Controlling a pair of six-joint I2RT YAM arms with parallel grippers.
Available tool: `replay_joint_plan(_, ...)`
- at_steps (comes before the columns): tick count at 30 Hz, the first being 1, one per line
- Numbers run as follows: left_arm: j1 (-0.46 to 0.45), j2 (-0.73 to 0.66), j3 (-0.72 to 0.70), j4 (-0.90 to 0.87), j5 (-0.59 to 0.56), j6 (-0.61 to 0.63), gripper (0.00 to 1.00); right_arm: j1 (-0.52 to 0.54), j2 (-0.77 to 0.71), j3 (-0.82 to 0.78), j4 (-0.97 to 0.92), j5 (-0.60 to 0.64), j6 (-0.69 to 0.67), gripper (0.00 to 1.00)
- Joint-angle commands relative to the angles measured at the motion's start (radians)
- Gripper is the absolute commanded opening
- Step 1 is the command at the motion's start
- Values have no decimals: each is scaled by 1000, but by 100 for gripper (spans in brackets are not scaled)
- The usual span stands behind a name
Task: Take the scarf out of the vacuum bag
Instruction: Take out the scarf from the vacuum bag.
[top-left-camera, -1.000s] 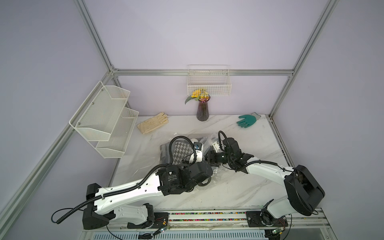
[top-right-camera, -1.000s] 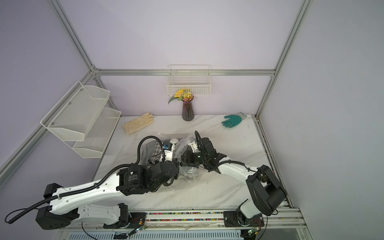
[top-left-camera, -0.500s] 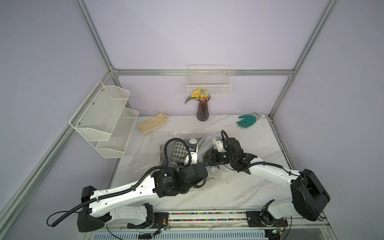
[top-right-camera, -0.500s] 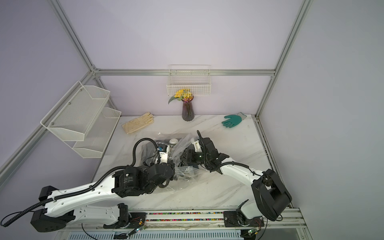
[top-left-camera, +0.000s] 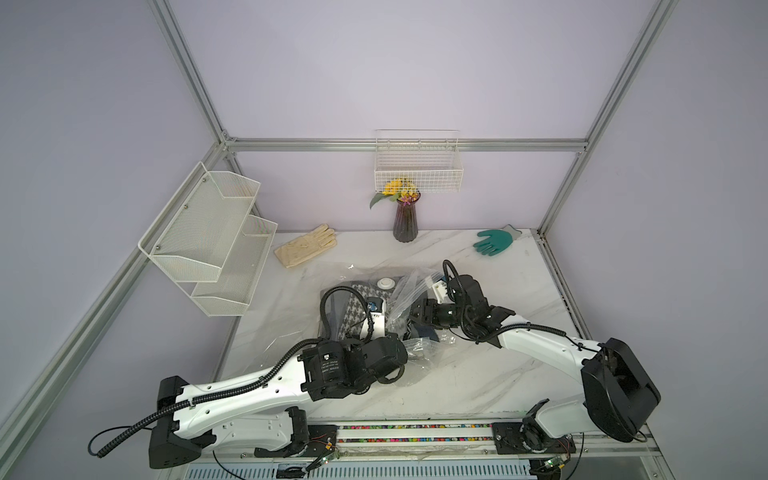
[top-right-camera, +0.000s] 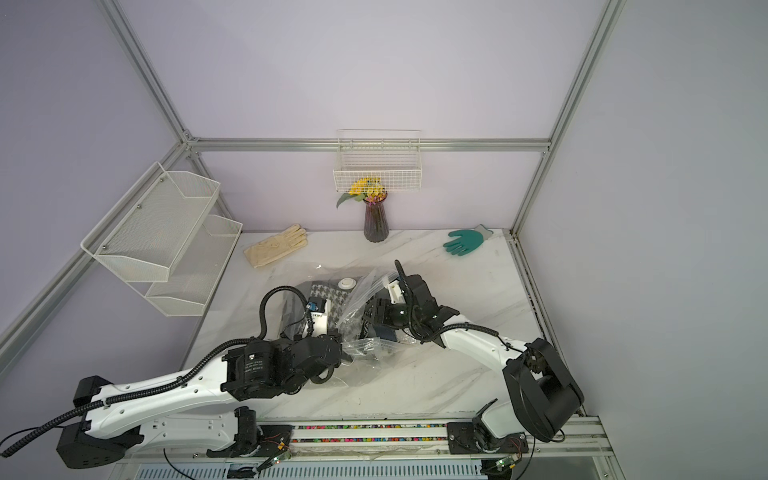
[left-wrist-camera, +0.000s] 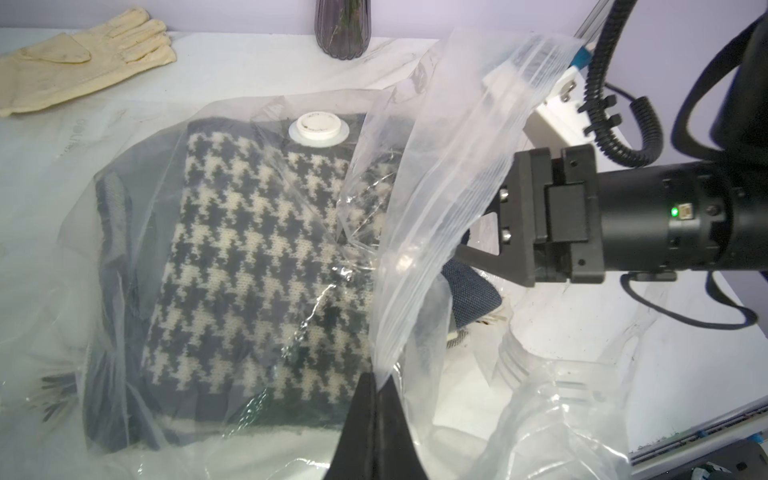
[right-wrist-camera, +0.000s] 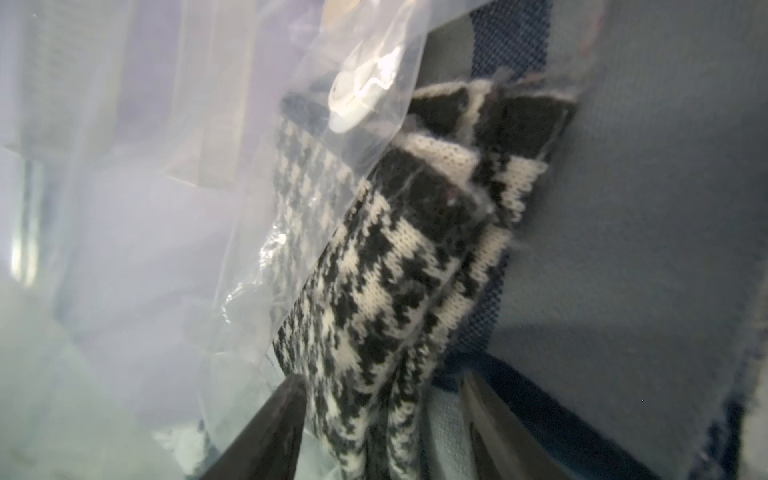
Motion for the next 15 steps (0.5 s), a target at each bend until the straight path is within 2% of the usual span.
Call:
replay_joint_plan(1,-3,-24,-36,-45,-9,-72,0,-16,-3,-10,71,3,-12,67)
replay_joint_plan(7,-7,-10,-71,-49,-30,-98,0,-26,2,-28,139,-16,-1,68)
replay_joint_plan(15,-12,-51,-125,-132,-82,-204,0,-30,43,-2,211,-66,22,65)
